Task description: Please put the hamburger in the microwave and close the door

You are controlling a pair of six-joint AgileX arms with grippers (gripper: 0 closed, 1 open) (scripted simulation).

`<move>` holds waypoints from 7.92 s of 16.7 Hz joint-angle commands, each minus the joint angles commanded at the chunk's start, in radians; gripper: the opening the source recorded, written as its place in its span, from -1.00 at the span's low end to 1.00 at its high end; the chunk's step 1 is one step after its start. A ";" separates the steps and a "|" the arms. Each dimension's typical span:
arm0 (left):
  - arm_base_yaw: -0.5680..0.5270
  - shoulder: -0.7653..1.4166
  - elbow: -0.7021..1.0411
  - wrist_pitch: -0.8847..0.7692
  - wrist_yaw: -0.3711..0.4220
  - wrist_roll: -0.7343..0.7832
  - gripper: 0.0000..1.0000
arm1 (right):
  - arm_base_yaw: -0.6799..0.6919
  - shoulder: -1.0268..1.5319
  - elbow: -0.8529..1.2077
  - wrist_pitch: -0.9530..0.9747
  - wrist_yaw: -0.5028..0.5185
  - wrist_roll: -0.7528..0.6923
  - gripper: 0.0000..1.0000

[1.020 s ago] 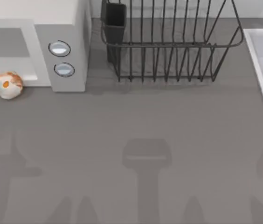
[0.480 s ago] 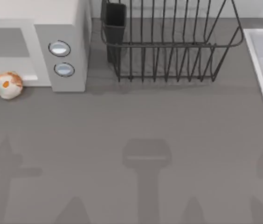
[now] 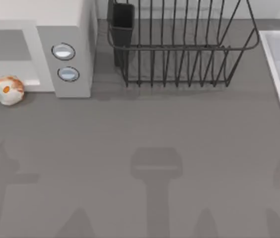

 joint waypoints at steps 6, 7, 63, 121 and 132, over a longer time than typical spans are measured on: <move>0.092 0.066 0.032 0.034 0.092 0.001 -1.00 | 0.000 0.000 0.000 0.000 0.000 0.000 1.00; 0.092 0.066 0.032 0.034 0.092 0.001 -1.00 | 0.000 0.000 0.000 0.000 0.000 0.000 1.00; 0.882 1.614 1.270 -0.785 0.515 0.905 -1.00 | 0.000 0.000 0.000 0.000 0.000 0.000 1.00; -0.136 0.948 0.292 -0.138 -0.113 0.026 -1.00 | 0.000 0.000 0.000 0.000 0.000 0.000 1.00; -0.157 1.115 0.406 -0.058 -0.129 0.008 -1.00 | 0.000 0.000 0.000 0.000 0.000 0.000 1.00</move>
